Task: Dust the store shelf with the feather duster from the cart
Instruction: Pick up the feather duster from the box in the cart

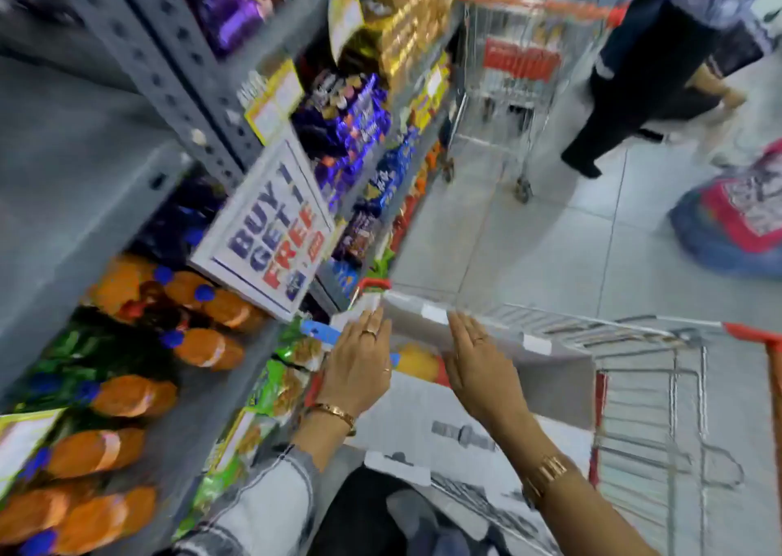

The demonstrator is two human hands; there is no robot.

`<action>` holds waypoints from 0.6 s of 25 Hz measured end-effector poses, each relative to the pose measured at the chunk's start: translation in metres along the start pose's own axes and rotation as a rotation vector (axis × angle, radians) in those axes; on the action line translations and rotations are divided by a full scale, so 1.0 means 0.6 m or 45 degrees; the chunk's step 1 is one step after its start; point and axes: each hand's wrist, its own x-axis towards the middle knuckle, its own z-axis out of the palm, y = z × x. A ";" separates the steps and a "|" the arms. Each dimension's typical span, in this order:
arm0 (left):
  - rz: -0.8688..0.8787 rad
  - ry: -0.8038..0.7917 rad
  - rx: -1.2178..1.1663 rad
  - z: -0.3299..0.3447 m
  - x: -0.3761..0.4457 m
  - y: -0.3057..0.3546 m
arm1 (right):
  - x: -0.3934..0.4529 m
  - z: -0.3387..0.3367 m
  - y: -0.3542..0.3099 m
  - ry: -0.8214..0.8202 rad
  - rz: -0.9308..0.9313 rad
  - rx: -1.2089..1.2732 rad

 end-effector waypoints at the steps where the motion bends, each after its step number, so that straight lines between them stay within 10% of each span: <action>1: 0.050 -0.115 0.025 0.033 0.010 0.004 | -0.012 0.031 0.015 0.006 0.052 -0.015; 15: 0.282 -0.660 0.589 0.184 0.133 -0.006 | -0.054 0.211 0.097 -0.261 0.131 -0.215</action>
